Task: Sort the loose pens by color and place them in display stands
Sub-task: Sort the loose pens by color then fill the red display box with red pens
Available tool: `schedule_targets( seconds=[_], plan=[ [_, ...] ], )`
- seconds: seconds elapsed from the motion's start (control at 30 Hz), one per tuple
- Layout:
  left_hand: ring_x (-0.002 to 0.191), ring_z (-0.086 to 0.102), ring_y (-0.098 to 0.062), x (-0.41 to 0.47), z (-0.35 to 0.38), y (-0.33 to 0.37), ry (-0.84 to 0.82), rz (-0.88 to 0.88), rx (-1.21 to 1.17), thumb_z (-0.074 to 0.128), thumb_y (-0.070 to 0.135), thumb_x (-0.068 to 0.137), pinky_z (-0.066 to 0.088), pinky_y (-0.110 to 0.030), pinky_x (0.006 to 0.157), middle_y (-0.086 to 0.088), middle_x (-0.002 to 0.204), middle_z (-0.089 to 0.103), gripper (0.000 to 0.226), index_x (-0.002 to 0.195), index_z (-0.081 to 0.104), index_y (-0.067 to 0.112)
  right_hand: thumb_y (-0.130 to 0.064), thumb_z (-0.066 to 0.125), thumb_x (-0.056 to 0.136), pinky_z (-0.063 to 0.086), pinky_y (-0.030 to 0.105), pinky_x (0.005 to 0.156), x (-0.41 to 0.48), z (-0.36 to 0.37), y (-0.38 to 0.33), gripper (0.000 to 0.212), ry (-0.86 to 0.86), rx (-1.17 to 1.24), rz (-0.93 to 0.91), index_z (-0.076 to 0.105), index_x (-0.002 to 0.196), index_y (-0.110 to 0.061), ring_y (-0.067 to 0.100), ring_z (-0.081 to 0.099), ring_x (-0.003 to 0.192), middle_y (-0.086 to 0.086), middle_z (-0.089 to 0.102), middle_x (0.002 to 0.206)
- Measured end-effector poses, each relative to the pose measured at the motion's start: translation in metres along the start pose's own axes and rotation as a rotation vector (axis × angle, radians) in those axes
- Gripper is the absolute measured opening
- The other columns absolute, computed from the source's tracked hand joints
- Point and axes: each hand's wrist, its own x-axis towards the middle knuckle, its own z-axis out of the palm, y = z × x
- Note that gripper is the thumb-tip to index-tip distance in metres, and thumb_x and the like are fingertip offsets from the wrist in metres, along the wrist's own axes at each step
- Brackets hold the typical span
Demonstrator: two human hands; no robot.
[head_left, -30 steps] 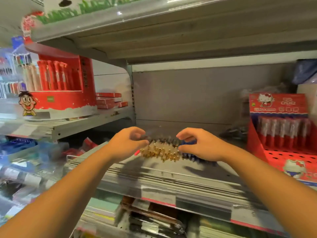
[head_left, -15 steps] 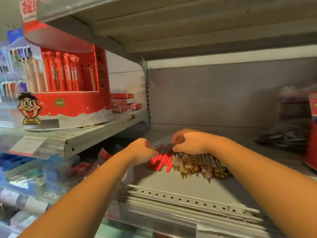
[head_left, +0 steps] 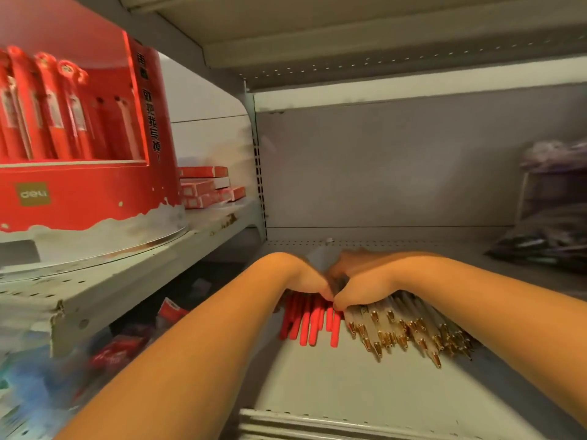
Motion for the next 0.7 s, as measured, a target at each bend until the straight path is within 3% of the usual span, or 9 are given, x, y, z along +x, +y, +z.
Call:
schedule_targets(
  seconds=[0.07,0.17,0.23,0.33,0.43,0.5,0.6,0.7],
  plan=[
    [0.103,0.058,-0.030,0.001,0.001,-0.003,0.004,0.038,0.004,0.058,0.044,0.094,0.051,-0.040,0.092,-0.010,0.109,0.056,0.034,0.111,0.053,0.015,-0.036,0.061,0.085,0.057,0.040,0.077,-0.002,0.001,-0.001,0.005,-0.012,0.047,0.032,0.060,0.084,-0.031,0.023,0.067,0.085,0.001,0.067,0.092],
    [0.077,0.058,-0.023,0.003,0.005,-0.008,-0.058,0.095,0.022,0.054,0.043,0.097,0.051,-0.030,0.068,-0.004,0.084,0.057,0.029,0.084,0.053,0.017,-0.036,0.058,0.087,0.055,0.040,0.078,-0.006,0.002,-0.003,0.010,0.012,0.115,0.071,0.063,0.084,-0.027,0.025,0.066,0.090,0.003,0.069,0.094],
    [0.066,0.056,-0.018,0.001,0.006,-0.009,-0.057,0.137,0.004,0.056,0.044,0.096,0.049,-0.025,0.047,-0.002,0.078,0.054,0.032,0.082,0.052,0.016,-0.034,0.058,0.086,0.052,0.035,0.076,-0.010,0.001,-0.002,0.009,0.048,0.141,0.107,0.063,0.083,-0.028,0.021,0.063,0.089,0.000,0.067,0.096],
    [0.067,0.052,-0.018,-0.003,0.010,-0.008,-0.066,0.242,-0.013,0.048,0.045,0.100,0.043,-0.020,0.033,-0.002,0.072,0.047,0.039,0.078,0.046,0.012,-0.034,0.057,0.086,0.051,0.036,0.076,-0.017,-0.002,-0.002,0.009,0.069,0.172,0.184,0.063,0.079,-0.033,0.017,0.059,0.083,-0.004,0.066,0.092],
    [0.051,0.052,-0.015,-0.004,0.012,-0.008,-0.136,0.291,0.003,0.041,0.034,0.105,0.037,-0.015,0.026,-0.003,0.069,0.051,0.036,0.078,0.051,0.013,-0.034,0.056,0.086,0.051,0.035,0.069,-0.016,0.001,-0.007,0.013,0.096,0.157,0.237,0.063,0.075,-0.032,0.014,0.059,0.072,-0.006,0.066,0.081],
    [0.056,0.050,-0.018,-0.004,0.009,-0.011,-0.104,0.313,0.006,0.045,0.028,0.104,0.039,-0.015,0.030,-0.002,0.067,0.051,0.028,0.084,0.056,0.012,-0.036,0.058,0.086,0.054,0.035,0.067,-0.012,0.005,-0.012,0.016,0.099,0.110,0.254,0.063,0.074,-0.028,0.014,0.060,0.068,-0.004,0.067,0.079],
    [0.061,0.051,-0.019,-0.003,0.006,-0.012,-0.079,0.314,0.034,0.047,0.025,0.103,0.034,-0.012,0.027,-0.002,0.069,0.052,0.025,0.084,0.061,0.015,-0.042,0.065,0.081,0.056,0.042,0.077,-0.010,0.005,-0.018,0.019,0.081,0.043,0.284,0.062,0.071,-0.027,0.019,0.062,0.075,-0.001,0.067,0.080],
    [0.086,0.061,-0.031,-0.001,0.006,-0.014,-0.084,0.267,0.045,0.045,0.028,0.104,0.038,-0.012,0.033,-0.010,0.089,0.058,0.032,0.116,0.061,0.003,-0.054,0.071,0.072,0.054,0.041,0.075,-0.011,0.006,-0.020,0.030,0.066,0.005,0.272,0.063,0.079,-0.026,0.022,0.062,0.083,0.001,0.066,0.088]
  ],
)
